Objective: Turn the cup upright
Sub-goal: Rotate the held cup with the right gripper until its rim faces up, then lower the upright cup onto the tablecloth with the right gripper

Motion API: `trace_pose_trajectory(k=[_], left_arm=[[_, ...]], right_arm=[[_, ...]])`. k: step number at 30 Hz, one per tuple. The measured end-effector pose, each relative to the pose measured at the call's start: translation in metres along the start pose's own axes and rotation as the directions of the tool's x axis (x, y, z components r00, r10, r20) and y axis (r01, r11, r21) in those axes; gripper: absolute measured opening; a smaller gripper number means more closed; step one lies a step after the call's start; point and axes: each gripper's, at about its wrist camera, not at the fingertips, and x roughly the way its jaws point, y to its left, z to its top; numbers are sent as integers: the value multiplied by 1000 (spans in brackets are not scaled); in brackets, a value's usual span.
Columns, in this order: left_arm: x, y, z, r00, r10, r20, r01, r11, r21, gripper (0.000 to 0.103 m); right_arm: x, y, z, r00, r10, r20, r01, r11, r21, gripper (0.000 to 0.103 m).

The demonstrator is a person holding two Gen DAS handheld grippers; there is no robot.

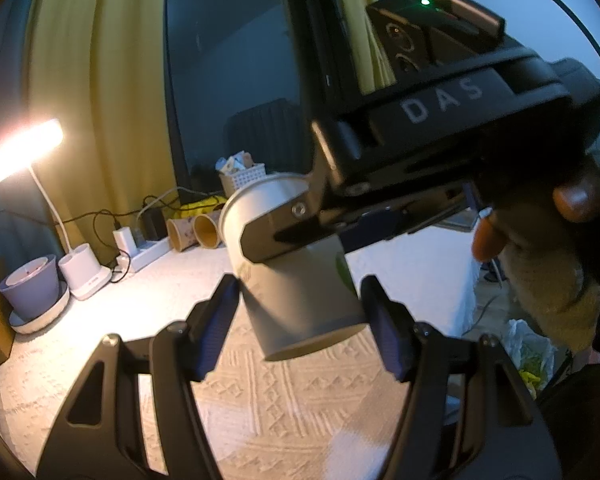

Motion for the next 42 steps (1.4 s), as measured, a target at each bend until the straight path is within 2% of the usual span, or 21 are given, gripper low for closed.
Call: trace_pose_trajectory(k=[9,11,15,21,22,27,31,36,42], left_arm=[[17,12,2,998,-25,-53,23,999,-36,66],[21,13,1,998,-23,-65,21,999,-38,75],[27,20,0,995,-32,-91,26,998,-65,79],[41,46,-4,986,-46,-161,19,986,-168,79],[43,51,-5,986,-92,-139,64,979,-191,79],[56,84,-9,975,-76,-208,8,950,-311,79],[69,112,-13,967,-77,-242,-32,909,-416,79],[84,134,-18,960,-70,-271,-70,877,-475,79],[90,143,-23,954,-76,-289,-84,861,-503,79]], right_arm=[[8,-6,4,1000,-15,4,15,1000,4,67],[9,-10,7,1000,-14,9,14,1000,10,67],[9,-17,14,999,-24,28,23,1000,20,67],[12,-29,26,991,-112,69,113,994,-6,67],[13,-30,28,987,-140,79,142,990,-21,67],[26,-35,33,955,-269,122,282,954,-102,67],[43,-39,33,925,-344,161,368,916,-158,67],[67,-39,28,883,-422,206,463,858,-225,67],[84,-35,23,854,-466,232,517,809,-280,67]])
